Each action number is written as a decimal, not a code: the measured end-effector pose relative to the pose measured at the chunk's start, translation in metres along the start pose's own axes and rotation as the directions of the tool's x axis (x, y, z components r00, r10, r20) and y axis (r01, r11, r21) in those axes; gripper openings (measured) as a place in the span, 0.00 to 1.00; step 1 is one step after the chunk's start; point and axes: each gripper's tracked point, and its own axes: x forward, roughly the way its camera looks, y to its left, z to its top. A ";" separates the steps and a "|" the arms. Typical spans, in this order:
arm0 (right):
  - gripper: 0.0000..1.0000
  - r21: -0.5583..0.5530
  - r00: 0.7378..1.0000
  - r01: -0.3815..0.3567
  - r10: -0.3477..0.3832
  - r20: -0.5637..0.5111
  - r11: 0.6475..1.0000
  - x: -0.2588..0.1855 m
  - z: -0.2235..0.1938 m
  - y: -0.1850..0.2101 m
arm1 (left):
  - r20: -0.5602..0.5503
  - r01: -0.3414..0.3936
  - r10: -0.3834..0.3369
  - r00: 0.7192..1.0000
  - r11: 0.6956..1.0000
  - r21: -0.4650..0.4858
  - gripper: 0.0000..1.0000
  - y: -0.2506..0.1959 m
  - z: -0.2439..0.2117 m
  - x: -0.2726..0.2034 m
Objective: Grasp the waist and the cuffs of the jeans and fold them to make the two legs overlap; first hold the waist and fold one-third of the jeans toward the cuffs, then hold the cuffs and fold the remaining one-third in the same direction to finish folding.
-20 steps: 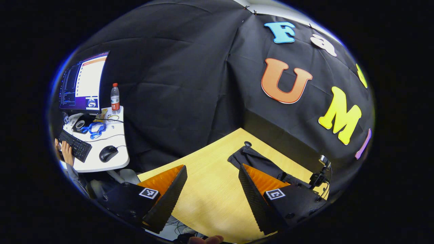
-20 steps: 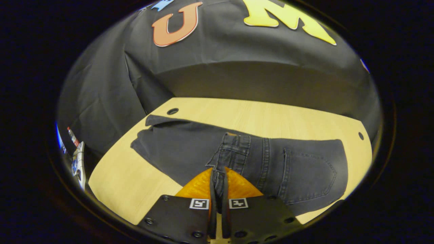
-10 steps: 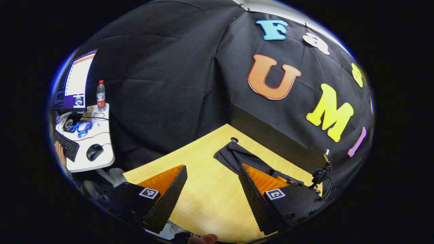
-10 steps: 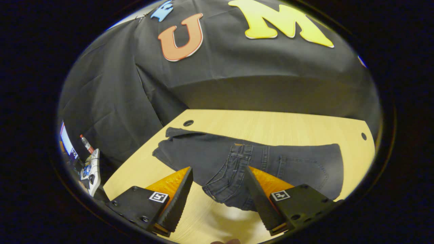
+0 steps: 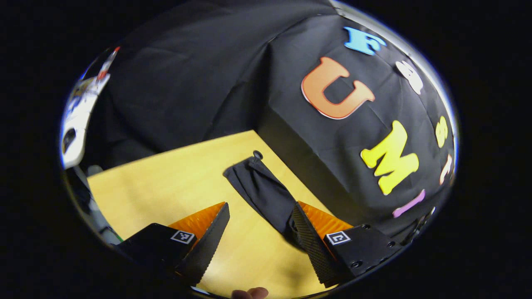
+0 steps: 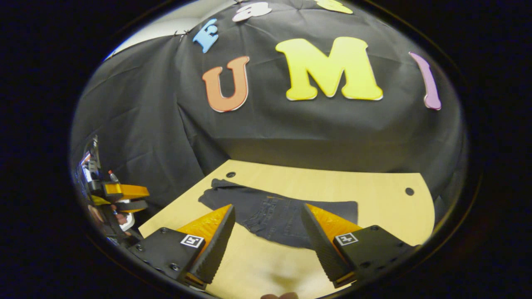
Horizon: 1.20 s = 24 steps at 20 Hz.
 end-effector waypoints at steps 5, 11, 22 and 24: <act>0.98 0.046 0.993 0.113 -0.115 0.029 0.992 -0.051 0.018 -0.054 | -0.090 -0.006 -0.037 0.995 0.901 -0.434 0.99 0.017 0.000 0.072; 0.98 0.129 0.972 0.235 -0.231 -0.046 0.963 -0.079 -0.005 -0.107 | -0.100 -0.033 -0.019 0.995 0.871 -0.490 0.99 0.048 0.006 0.157; 0.98 0.169 0.955 0.295 -0.282 -0.095 0.941 -0.070 -0.012 -0.131 | -0.122 -0.083 0.035 0.992 0.906 -0.415 0.99 0.061 0.013 0.217; 0.93 0.185 0.952 0.302 -0.286 -0.111 0.935 -0.069 -0.017 -0.134 | -0.116 -0.066 0.019 0.993 0.906 -0.419 0.99 0.057 0.015 0.226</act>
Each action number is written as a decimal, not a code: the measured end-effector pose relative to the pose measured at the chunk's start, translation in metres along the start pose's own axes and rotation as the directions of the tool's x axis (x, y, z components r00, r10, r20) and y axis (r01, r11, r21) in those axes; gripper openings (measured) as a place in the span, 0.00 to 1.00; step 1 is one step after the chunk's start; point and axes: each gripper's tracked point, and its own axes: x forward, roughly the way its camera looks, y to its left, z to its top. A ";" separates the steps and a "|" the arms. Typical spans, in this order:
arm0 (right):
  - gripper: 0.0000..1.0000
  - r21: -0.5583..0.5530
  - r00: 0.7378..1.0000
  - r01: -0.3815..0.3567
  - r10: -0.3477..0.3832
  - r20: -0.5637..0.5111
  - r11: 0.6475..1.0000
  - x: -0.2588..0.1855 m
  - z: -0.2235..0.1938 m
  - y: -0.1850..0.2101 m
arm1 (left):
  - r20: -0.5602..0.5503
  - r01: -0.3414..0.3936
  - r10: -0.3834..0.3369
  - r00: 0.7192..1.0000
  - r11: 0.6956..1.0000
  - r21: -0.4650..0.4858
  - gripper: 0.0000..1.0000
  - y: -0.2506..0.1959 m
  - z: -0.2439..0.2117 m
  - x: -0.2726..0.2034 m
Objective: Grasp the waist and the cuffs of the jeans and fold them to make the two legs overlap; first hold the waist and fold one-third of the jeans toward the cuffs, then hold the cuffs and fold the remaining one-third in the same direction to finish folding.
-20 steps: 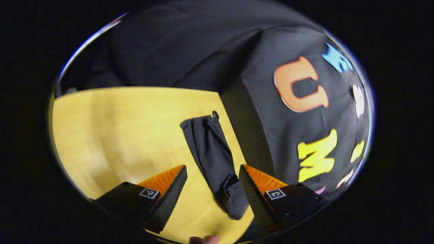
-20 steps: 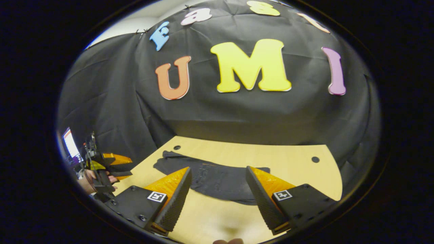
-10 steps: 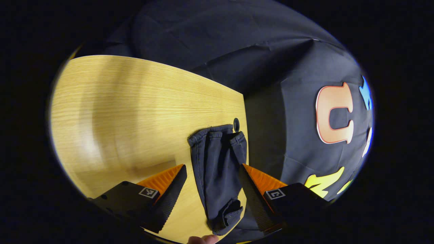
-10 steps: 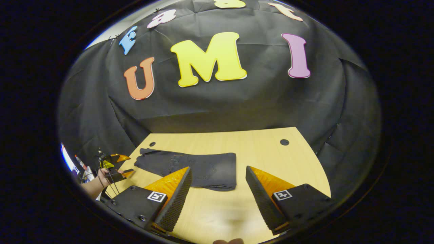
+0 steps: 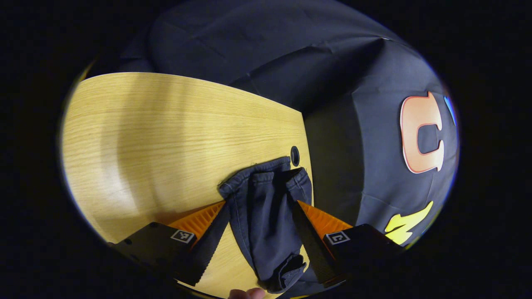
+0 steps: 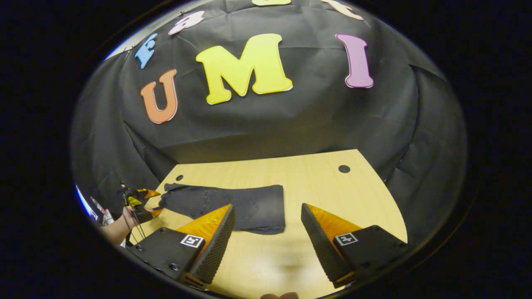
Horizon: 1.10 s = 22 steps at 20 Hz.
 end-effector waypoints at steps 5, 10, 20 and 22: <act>0.98 0.001 0.999 0.038 -0.037 -0.023 0.999 0.002 -0.003 -0.010 | 0.007 0.095 -0.094 0.996 0.994 -0.058 0.98 -0.021 0.004 0.023; 0.98 0.008 0.997 0.068 -0.068 -0.027 0.998 -0.003 -0.005 -0.020 | 0.007 0.093 -0.093 0.996 0.992 -0.087 0.60 -0.008 0.005 0.039; 0.98 0.047 0.998 0.065 -0.064 -0.010 0.997 -0.022 -0.012 -0.016 | -0.010 0.261 -0.261 0.965 0.963 0.068 0.08 -0.085 -0.006 -0.007; 0.98 0.054 0.998 0.058 -0.058 0.005 0.997 -0.030 -0.013 -0.014 | -0.033 0.333 -0.331 0.943 0.936 0.114 0.08 -0.122 -0.023 -0.030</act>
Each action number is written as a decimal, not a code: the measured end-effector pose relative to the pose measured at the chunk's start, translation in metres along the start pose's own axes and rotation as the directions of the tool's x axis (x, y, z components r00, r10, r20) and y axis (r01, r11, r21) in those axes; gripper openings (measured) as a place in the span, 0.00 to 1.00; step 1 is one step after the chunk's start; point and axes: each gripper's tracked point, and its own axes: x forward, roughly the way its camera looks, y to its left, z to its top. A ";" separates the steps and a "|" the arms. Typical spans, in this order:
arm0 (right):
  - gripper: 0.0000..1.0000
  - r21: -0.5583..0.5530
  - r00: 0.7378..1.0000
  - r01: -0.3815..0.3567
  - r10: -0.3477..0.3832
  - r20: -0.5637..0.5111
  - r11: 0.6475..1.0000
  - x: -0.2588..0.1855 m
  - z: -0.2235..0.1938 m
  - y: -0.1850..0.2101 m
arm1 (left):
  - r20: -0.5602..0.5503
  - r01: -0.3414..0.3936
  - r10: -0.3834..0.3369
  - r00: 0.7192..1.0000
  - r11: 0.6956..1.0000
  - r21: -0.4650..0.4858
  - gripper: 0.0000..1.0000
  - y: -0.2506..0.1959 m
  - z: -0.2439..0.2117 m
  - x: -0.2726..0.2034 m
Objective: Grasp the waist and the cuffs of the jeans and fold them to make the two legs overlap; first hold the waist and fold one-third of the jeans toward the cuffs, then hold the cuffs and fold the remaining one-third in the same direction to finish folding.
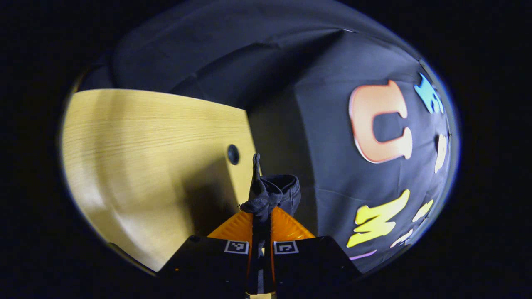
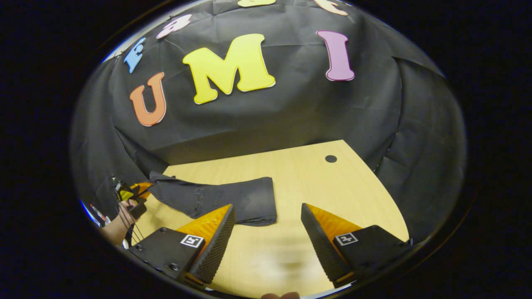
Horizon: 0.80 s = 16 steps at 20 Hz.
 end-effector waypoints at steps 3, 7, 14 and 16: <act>0.98 0.006 1.000 -0.005 0.005 0.018 1.000 -0.012 -0.003 -0.002 | -0.031 0.070 -0.068 0.997 0.996 0.062 0.08 -0.061 -0.036 -0.011; 0.93 0.031 0.999 0.025 -0.026 0.043 0.999 -0.040 -0.011 -0.021 | -0.116 0.125 -0.105 0.988 0.975 0.183 0.08 -0.121 -0.111 -0.016; 0.93 0.134 0.988 0.138 -0.146 0.050 0.981 -0.080 -0.029 -0.084 | -0.363 0.175 0.021 0.931 0.850 0.497 0.08 -0.112 -0.287 -0.007; 0.92 0.152 0.984 0.166 -0.175 0.044 0.974 -0.088 -0.033 -0.100 | -0.390 0.144 0.114 0.914 0.807 0.573 0.08 -0.077 -0.320 0.001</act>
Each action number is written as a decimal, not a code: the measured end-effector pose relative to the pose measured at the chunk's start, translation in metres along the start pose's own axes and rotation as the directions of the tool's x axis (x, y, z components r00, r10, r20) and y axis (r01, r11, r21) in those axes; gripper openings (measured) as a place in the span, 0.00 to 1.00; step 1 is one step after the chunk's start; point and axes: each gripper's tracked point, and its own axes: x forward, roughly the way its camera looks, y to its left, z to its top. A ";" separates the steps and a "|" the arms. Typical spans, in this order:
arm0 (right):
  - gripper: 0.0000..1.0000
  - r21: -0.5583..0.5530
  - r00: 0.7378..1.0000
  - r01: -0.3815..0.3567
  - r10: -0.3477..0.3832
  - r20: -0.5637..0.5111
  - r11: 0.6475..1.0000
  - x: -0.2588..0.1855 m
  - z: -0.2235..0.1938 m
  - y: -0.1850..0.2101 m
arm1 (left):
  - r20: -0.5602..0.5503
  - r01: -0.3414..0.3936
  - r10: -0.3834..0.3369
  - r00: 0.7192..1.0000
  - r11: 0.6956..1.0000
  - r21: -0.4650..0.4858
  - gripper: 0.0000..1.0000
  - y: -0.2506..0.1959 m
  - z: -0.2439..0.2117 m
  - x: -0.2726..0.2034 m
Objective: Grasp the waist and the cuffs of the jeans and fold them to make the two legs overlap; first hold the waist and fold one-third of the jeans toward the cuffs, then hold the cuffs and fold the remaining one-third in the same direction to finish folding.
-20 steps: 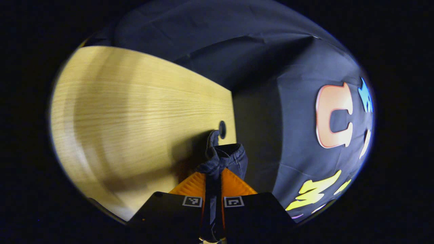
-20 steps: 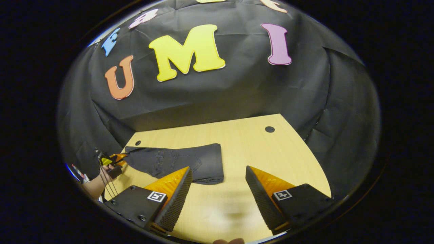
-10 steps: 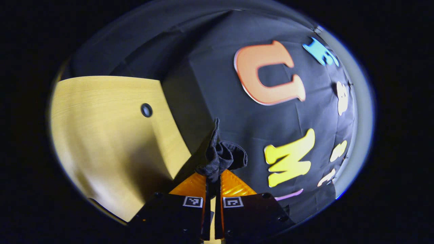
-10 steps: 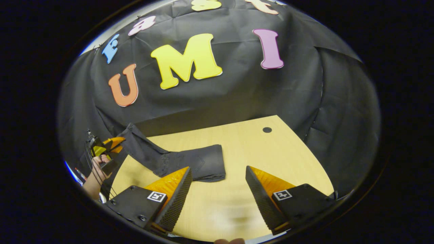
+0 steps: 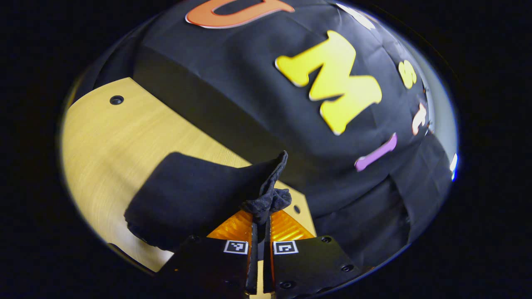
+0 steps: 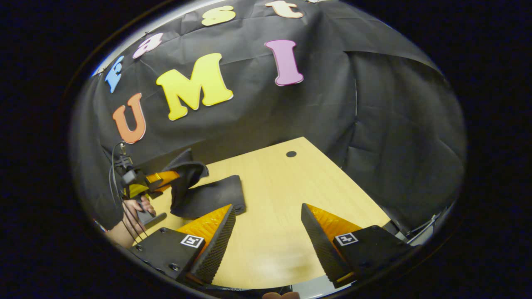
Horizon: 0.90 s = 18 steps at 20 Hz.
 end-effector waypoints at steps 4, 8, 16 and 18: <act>0.93 0.008 0.999 0.044 -0.044 -0.010 0.999 -0.004 -0.005 -0.023 | -0.073 -0.075 0.080 0.994 0.994 0.075 0.10 0.019 -0.051 0.035; 0.93 0.042 0.998 0.060 -0.059 -0.015 0.997 -0.002 -0.005 -0.031 | -0.111 -0.085 0.099 0.989 0.989 0.120 0.38 0.017 -0.068 0.047; 0.98 -0.021 0.999 -0.033 0.034 0.033 0.999 0.008 0.010 0.013 | -0.091 -0.066 0.086 0.992 0.977 0.203 0.99 -0.013 -0.059 0.009; 1.00 -0.064 0.995 -0.068 0.073 0.069 0.996 0.011 0.023 0.037 | -0.023 -0.073 0.081 0.996 0.965 0.253 0.99 -0.021 -0.032 -0.016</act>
